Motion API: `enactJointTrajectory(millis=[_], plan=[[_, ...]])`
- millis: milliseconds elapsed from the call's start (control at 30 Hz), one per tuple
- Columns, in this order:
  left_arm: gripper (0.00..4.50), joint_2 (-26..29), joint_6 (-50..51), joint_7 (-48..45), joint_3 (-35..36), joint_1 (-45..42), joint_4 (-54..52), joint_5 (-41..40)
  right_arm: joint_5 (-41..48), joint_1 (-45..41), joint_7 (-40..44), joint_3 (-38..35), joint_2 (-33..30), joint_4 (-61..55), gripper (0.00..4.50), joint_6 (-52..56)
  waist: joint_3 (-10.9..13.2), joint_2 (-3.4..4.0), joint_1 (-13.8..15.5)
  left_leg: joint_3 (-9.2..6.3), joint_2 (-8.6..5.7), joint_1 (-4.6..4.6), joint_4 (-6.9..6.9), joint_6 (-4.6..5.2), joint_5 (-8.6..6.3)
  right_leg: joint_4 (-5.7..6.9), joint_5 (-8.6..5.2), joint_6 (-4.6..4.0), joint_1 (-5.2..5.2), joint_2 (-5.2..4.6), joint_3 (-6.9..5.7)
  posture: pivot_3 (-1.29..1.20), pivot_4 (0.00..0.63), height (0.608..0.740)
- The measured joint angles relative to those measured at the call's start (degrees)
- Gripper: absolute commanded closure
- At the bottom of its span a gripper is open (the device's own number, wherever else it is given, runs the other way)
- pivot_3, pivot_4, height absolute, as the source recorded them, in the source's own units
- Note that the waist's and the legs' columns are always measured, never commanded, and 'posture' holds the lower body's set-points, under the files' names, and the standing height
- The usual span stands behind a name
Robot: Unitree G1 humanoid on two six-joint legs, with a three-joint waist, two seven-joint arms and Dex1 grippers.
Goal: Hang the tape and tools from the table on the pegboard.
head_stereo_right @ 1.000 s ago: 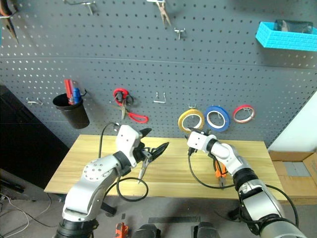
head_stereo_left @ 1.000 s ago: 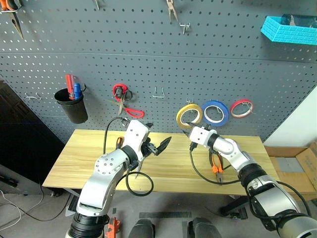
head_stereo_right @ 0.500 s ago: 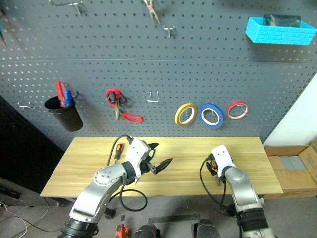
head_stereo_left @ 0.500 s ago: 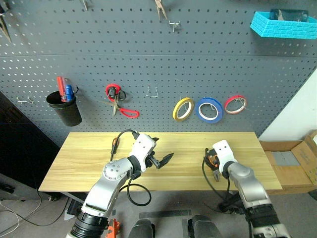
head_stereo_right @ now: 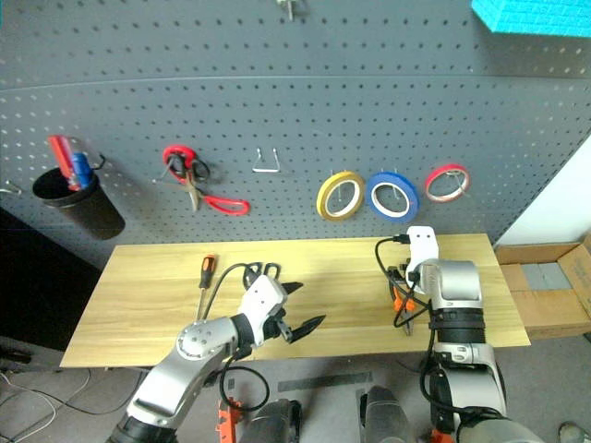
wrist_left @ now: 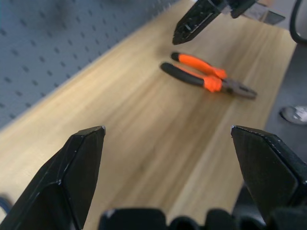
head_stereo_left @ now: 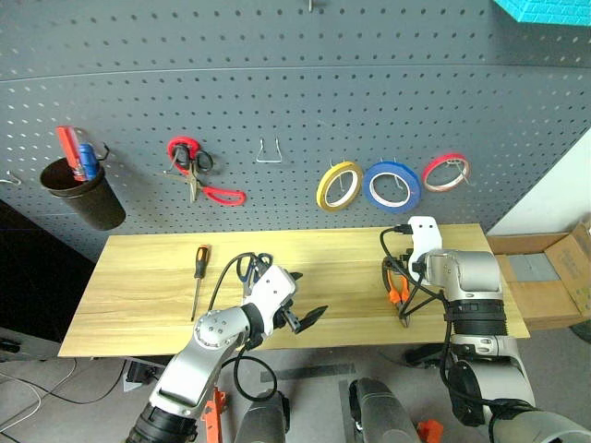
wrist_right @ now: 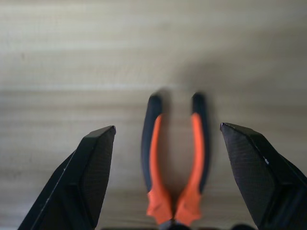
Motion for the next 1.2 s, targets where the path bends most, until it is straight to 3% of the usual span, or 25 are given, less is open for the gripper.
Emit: enactJointTrajectory(millis=[300, 633, 800, 933, 1200], plan=[[0.0, 1.37, 4.86, 1.43, 2.63, 5.42, -8.32, -0.83, 0.53, 2.43, 1.47, 6.5, -1.6, 2.87, 0.88, -2.61, 2.92, -0.21, 0.17, -0.03, -0.01, -0.13, 0.09, 0.0, 0.01, 0.14, 0.0, 0.01, -0.14, 0.01, -0.03, 0.02, 0.364, 0.74], [0.0, 1.36, 9.33, 2.95, 2.88, 7.89, -13.85, -1.71, -0.2, -2.35, 1.19, 8.17, -4.49, 15.06, 0.88, -14.78, 3.92, -1.06, 0.45, -0.05, 0.01, 0.01, 0.09, -0.02, 0.02, 0.07, -0.01, 0.03, -0.01, 0.03, -0.05, 0.04, 0.377, 0.74], [0.0, 1.56, 9.9, 3.46, 3.32, 7.52, -13.95, -2.35, -0.08, -5.15, 0.92, 7.6, -5.21, 19.73, 0.88, -16.99, 4.02, -1.08, 0.6, -0.05, 0.02, -0.03, 0.03, -0.02, 0.01, 0.04, -0.01, 0.03, -0.06, 0.03, -0.05, 0.02, 0.364, 0.74], [0.0, 1.4, 9.73, 3.54, 3.3, 5.24, -13.31, -2.58, 0.21, -5.33, -1.41, 5.34, -4.88, 18.52, 0.88, -14.28, 4.12, -0.99, 0.74, -0.06, 0.02, -0.11, 0.04, -0.02, 0.01, 0.04, 0.0, 0.03, -0.1, 0.02, -0.06, 0.01, 0.351, 0.74], [0.0, 0.95, 9.02, 3.53, 3.0, 2.91, -10.06, -2.68, 1.91, -3.32, -7.46, -1.32, 0.29, 6.7, 0.88, 1.92, 4.2, -0.85, 0.61, -0.12, 0.03, -0.7, 0.05, -0.03, 0.02, 0.06, 0.01, 0.01, -0.62, 0.01, -0.13, 0.0, 0.341, 0.74]])
